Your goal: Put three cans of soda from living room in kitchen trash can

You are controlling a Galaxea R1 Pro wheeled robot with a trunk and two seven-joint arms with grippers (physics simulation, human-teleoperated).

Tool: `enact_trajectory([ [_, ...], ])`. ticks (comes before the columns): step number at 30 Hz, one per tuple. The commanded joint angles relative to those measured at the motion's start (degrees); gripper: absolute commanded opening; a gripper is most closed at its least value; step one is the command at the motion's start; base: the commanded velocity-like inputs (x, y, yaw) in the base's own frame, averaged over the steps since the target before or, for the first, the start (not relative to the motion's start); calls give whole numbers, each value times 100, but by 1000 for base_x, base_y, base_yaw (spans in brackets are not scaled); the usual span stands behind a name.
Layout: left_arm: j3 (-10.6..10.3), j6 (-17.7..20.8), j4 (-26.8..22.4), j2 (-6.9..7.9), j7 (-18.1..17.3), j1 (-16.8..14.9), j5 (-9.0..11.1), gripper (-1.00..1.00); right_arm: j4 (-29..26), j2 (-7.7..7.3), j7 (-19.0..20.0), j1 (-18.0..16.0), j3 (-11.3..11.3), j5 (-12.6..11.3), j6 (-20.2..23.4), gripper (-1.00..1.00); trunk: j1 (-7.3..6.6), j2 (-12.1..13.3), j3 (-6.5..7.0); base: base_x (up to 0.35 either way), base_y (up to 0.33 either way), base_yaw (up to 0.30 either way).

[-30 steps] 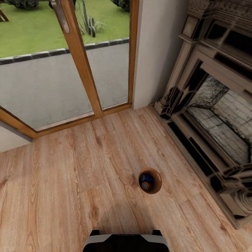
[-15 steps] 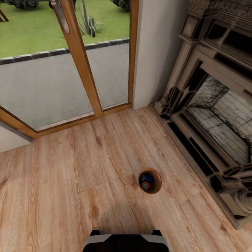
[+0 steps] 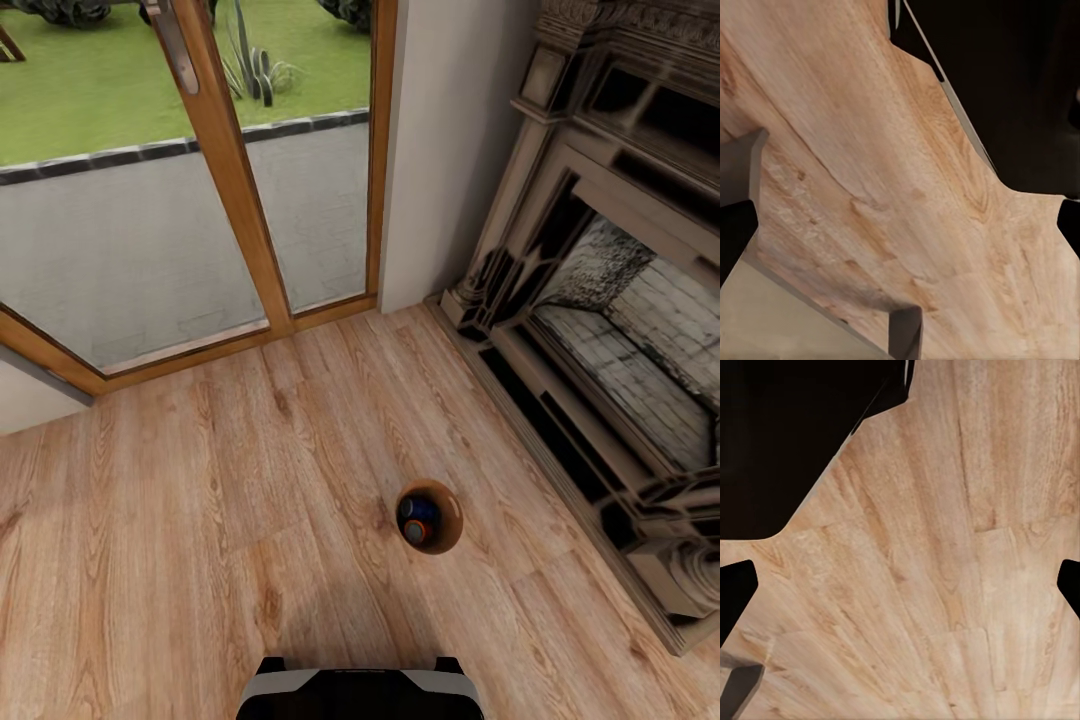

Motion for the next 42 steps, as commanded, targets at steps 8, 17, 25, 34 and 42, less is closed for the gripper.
enact_trajectory([
  [8, -2, 10, 22, 0, -2, 34, 3, 100, 187, 25, 0, 0, 9, 6, 12, 100, 0, 0, 0, 0, 0, 0],
  [17, -3, 11, 22, 2, -2, 43, 7, 100, 335, 22, 0, 0, 8, 17, 15, 100, 0, 0, 0, 0, 0, 0],
  [25, -5, 11, 23, -2, -2, 44, 10, 100, 349, 25, 0, 0, 7, 14, 15, 100, 0, 0, 0, 0, 0, 0],
  [34, -9, 11, 22, 2, -2, 44, 11, 100, 347, 25, 0, 0, 6, 13, 15, 100, 0, 0, 0, 0, 0, 0],
  [42, -8, 11, 22, 0, -2, 44, 11, 100, 348, 25, 0, 0, 7, 16, 15, 100, 0, 0, 0, 0, 0, 0],
])
